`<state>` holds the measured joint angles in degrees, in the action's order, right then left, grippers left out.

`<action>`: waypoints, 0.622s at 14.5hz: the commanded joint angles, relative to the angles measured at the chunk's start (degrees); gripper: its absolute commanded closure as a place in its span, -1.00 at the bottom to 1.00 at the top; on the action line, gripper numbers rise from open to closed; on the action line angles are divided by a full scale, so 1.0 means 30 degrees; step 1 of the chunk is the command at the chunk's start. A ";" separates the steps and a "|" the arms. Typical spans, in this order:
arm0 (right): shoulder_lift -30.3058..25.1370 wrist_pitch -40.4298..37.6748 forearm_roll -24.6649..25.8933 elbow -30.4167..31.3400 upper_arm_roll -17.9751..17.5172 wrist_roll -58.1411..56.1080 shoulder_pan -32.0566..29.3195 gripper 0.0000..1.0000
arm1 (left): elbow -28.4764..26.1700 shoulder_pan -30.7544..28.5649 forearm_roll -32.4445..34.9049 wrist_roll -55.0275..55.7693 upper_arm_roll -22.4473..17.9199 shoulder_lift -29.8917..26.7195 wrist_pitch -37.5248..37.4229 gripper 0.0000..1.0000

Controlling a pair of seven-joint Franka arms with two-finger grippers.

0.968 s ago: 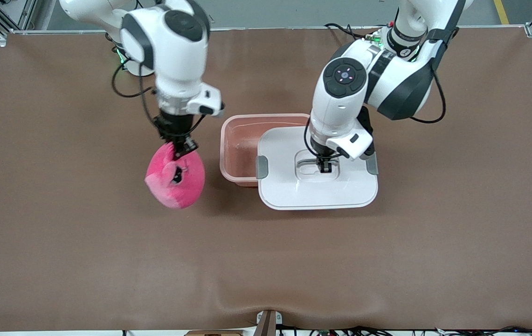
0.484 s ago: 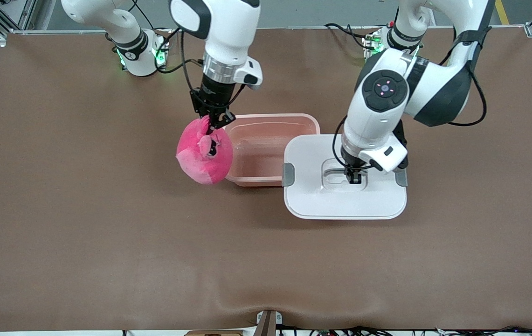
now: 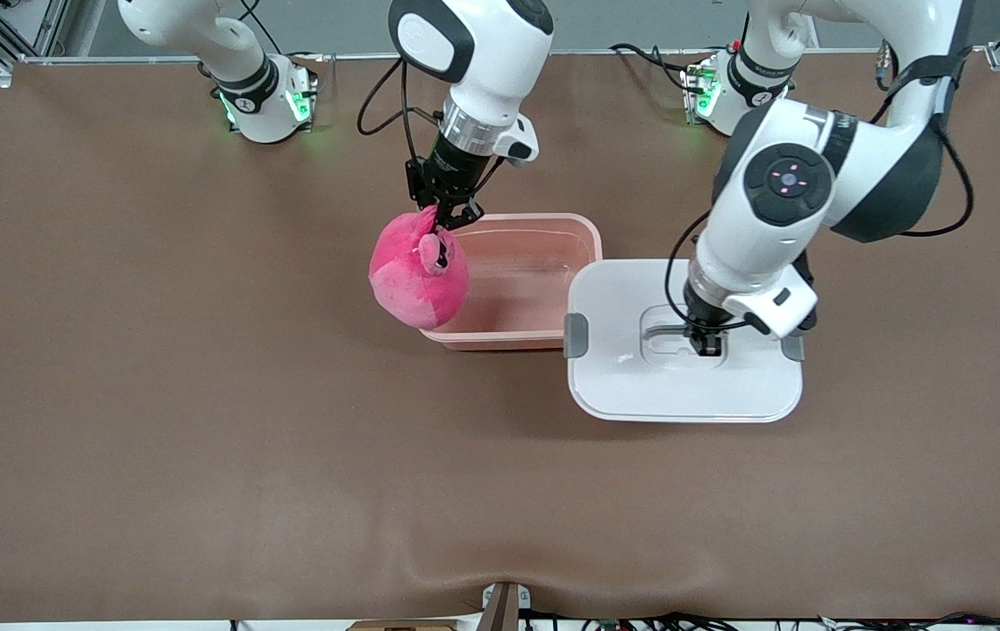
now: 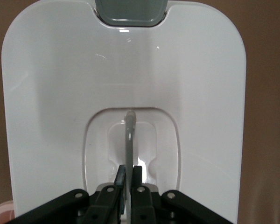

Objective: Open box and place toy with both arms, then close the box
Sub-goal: 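Carry the plush over the open pink box with the right gripper, then open the right gripper to drop the plush into the box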

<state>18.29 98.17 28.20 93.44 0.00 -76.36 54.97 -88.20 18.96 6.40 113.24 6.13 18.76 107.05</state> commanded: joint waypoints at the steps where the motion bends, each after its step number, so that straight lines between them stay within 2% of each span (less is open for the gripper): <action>1: 0.0555 -0.0874 0.0441 -0.0706 0.0233 0.1103 0.1037 -0.12 | -0.0923 -0.0956 0.0095 -0.1209 0.0300 -0.0891 0.0234 1.00; 2: 0.0526 -0.1283 0.0471 -0.1171 0.0233 0.1048 0.1186 -0.99 | -0.0923 -0.1046 0.0094 -0.1387 0.0300 -0.0891 0.0234 1.00; 6: 0.0467 -0.3948 0.0179 -0.4100 0.0204 0.0813 0.1158 -1.00 | -0.0893 -0.1309 0.0094 -0.1973 0.0300 -0.0979 0.0234 1.00; 9: 0.0467 -0.4070 0.0149 -0.4340 0.0233 0.0871 0.1129 -1.00 | -0.0893 -0.1340 0.0065 -0.2238 0.0300 -0.0979 0.0234 1.00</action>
<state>18.93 86.89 28.46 81.72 0.19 -73.72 58.00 -88.92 15.95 6.40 107.94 6.26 17.98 107.16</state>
